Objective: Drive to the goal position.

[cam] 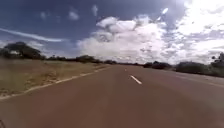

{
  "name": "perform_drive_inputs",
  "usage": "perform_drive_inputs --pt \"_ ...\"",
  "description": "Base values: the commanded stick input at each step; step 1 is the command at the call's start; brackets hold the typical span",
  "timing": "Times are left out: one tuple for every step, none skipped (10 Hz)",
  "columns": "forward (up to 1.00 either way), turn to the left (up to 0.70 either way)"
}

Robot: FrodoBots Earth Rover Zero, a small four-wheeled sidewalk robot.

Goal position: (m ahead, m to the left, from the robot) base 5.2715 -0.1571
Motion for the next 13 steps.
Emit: perform_drive_inputs --pt "1.0 0.0" --pt "1.0 0.0" --pt "1.0 0.0" --pt "1.0 0.0" --pt "1.0 0.0" --pt "1.0 0.0" --pt "1.0 0.0" --pt "1.0 0.0" --pt "1.0 0.0" --pt "1.0 0.0" --pt "1.0 0.0" --pt "1.0 0.0" --pt "1.0 0.0"
